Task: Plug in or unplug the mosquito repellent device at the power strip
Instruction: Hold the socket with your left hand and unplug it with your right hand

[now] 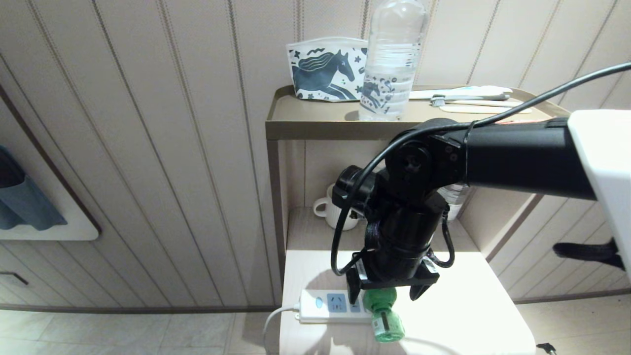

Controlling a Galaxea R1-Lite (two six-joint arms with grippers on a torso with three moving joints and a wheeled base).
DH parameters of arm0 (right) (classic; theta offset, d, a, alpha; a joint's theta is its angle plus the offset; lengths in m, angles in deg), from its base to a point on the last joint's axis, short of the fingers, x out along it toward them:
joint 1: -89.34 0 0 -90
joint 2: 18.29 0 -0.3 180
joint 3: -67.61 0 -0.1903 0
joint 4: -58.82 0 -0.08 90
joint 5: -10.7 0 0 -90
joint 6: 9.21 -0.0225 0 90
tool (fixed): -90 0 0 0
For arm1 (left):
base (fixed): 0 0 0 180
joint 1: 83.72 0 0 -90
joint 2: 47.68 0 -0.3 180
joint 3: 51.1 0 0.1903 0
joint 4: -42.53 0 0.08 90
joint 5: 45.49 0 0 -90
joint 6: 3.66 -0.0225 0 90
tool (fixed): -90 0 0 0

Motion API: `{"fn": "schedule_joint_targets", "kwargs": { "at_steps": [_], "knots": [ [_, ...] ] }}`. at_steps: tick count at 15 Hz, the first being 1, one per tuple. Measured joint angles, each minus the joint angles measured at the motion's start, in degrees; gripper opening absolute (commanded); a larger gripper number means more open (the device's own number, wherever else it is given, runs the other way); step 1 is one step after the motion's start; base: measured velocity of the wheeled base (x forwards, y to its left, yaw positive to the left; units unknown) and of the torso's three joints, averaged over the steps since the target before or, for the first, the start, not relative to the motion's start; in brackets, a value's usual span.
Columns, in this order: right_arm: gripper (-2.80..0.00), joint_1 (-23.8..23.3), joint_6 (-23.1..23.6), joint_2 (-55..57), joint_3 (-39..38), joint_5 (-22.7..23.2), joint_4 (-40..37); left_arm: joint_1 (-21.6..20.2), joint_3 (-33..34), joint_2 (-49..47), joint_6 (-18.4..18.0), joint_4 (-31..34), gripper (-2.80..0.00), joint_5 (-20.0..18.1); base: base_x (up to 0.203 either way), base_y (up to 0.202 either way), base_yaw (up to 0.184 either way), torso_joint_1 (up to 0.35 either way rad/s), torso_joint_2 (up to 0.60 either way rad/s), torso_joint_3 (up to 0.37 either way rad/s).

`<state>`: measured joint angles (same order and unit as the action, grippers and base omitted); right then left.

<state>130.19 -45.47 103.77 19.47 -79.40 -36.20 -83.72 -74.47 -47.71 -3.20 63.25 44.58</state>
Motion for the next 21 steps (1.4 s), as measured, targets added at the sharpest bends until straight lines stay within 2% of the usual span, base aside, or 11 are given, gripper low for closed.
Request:
{"fn": "schedule_joint_targets", "kwargs": {
  "at_steps": [6, 11, 21],
  "knots": [
    [0.0, -2.2, 1.1, 2.4, -1.0, 0.1, 0.5, 0.0, 0.0, 0.0, 0.0, 0.0, -2.8, 0.0, 0.0, 0.0, 0.0, 0.0, 0.0, 0.0],
    [0.0, -2.2, 1.3, 4.4, -2.5, 0.2, 3.5, 0.0, 0.0, 0.0, 0.0, 0.0, -2.8, 0.0, 0.0, 0.0, 0.0, 0.0, 0.0, 0.0],
    [0.0, -2.2, 1.2, 5.3, -2.7, 0.2, 3.9, 0.0, 0.0, 0.0, 0.0, 0.0, -2.8, 0.0, 0.0, 0.0, 0.0, 0.0, 0.0, 0.0]
  ]
}}
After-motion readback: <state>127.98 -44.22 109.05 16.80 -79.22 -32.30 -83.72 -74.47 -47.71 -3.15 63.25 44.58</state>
